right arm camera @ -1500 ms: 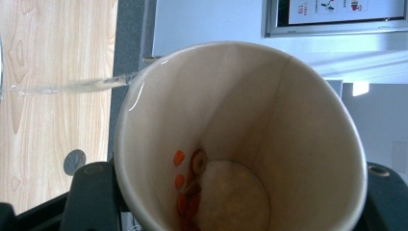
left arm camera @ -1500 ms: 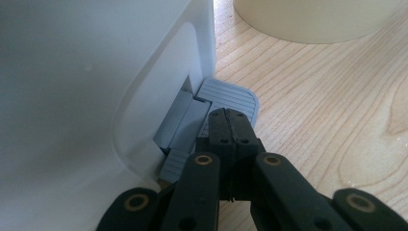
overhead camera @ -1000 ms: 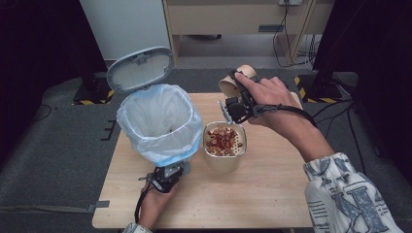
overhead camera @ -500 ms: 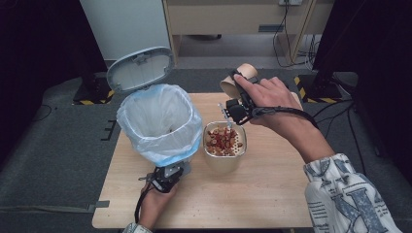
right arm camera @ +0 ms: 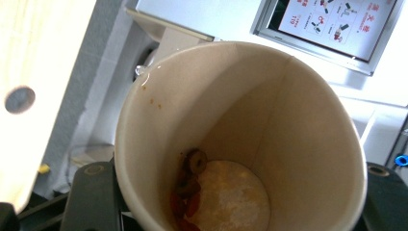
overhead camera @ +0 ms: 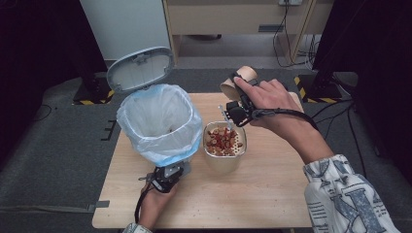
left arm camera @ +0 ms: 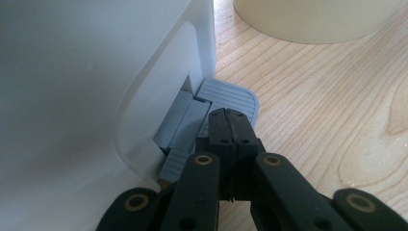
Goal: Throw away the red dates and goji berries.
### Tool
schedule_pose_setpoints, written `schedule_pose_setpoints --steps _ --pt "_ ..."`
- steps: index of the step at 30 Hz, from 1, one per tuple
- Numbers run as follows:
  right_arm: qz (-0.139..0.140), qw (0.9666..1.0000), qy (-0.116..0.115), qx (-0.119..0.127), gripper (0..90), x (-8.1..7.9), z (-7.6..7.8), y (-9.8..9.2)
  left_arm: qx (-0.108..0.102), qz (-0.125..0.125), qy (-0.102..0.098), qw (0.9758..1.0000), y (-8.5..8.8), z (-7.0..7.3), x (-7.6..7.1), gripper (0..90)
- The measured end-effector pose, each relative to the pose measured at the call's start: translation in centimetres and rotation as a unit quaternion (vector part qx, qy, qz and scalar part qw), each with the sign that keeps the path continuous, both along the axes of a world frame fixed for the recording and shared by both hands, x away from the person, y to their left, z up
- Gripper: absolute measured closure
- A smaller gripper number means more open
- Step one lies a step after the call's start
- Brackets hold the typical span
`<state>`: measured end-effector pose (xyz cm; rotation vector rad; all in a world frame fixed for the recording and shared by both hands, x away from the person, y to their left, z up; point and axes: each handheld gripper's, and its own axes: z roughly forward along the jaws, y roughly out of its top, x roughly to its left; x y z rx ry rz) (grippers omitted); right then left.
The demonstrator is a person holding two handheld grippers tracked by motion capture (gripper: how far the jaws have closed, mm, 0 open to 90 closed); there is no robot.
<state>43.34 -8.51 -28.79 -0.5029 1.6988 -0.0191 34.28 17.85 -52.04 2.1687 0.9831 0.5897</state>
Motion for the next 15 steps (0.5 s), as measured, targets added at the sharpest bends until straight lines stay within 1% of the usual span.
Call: schedule_pose_setpoints --steps 1,3,4,5,8,9,10,12,14,15 --pt "-0.005 0.9999 0.01 0.009 34.4 0.0 0.0 0.0 0.0 0.0 0.0 1.0 0.0 0.0 0.0 89.6" --pt "-0.008 0.9994 0.022 0.025 34.3 0.1 -0.1 -0.1 0.0 0.0 0.0 1.0 0.0 0.0 0.0 89.6" --pt "-0.006 0.9989 0.032 0.035 34.2 0.2 -0.3 -0.1 0.0 0.0 -0.001 1.0 0.0 0.0 0.0 89.6" --pt "-0.006 0.9984 0.036 0.043 34.2 0.3 -0.4 -0.2 -0.002 0.001 -0.001 1.0 0.0 0.0 0.0 89.6" --pt "-0.006 0.9968 0.053 0.06 34.0 0.6 -0.9 -0.2 0.0 0.0 -0.001 1.0 0.0 0.0 0.0 89.6" --pt "-0.007 0.9963 0.057 0.064 34.0 0.8 -1.2 -0.3 -0.002 0.001 -0.001 1.0 0.0 0.0 0.0 89.6" --pt "-0.008 0.995 0.066 0.074 34.0 0.9 -1.4 -0.4 -0.001 0.001 0.0 1.0 0.0 0.0 0.0 89.6" --pt "-0.009 0.9937 0.075 0.083 34.0 1.1 -1.7 -0.4 -0.001 0.0 -0.001 1.0 0.0 0.0 0.0 89.6" --pt "-0.008 0.9904 0.092 0.103 34.0 1.4 -2.0 -0.6 -0.002 0.001 -0.002 1.0 0.0 0.0 0.0 89.6" --pt "-0.01 0.9891 0.097 0.11 34.0 1.4 -2.1 -0.6 -0.004 0.001 -0.003 1.0 0.0 -0.1 0.0 89.6"
